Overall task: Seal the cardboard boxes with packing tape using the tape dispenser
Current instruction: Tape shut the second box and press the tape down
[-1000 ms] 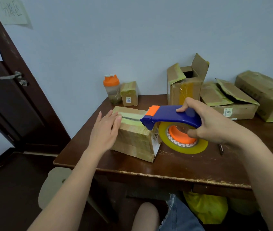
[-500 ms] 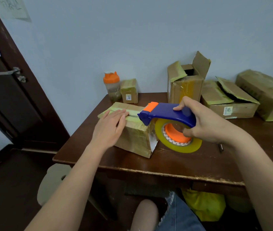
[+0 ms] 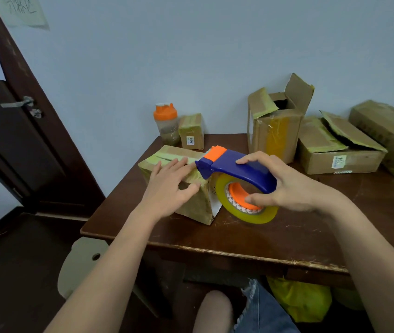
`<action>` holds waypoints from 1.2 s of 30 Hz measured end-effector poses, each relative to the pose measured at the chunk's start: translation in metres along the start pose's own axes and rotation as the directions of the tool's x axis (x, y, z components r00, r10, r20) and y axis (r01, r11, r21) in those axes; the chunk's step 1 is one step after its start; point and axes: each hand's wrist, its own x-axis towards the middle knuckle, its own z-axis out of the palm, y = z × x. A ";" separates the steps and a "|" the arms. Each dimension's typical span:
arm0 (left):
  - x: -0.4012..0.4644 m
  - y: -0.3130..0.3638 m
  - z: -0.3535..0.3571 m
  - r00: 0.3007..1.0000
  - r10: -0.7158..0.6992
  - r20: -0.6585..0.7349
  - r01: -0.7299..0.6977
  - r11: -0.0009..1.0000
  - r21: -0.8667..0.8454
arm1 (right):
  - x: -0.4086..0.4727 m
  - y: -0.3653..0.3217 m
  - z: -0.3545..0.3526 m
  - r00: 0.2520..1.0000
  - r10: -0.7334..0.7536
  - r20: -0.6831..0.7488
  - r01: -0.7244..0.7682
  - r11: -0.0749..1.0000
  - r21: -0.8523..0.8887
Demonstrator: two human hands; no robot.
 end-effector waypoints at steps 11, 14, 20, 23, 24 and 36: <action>0.000 0.008 0.011 0.996 -0.032 -0.084 0.042 0.992 0.116 | 0.013 0.011 0.003 0.996 0.078 -0.040 -0.084 0.977 -0.194; 0.002 0.011 0.013 0.995 -0.015 -0.100 0.025 0.995 0.101 | 0.018 0.014 0.010 0.997 0.043 -0.059 -0.053 0.983 -0.177; 0.004 0.010 0.017 0.995 0.028 -0.095 -0.014 0.990 0.141 | 0.022 0.018 0.021 0.989 -0.017 -0.147 -0.008 0.985 -0.171; 0.004 0.007 0.017 0.997 0.044 -0.068 -0.032 0.985 0.172 | 0.021 0.018 0.018 0.989 -0.020 -0.144 -0.018 0.965 -0.262; 0.004 0.006 0.016 0.998 0.044 -0.052 -0.034 0.983 0.178 | 0.021 0.017 0.014 0.989 -0.026 -0.145 -0.017 0.957 -0.290; 0.004 0.009 0.008 1.000 0.013 0.012 -0.014 0.989 0.145 | -0.007 0.021 -0.014 1.000 -0.006 -0.008 0.002 0.921 -0.389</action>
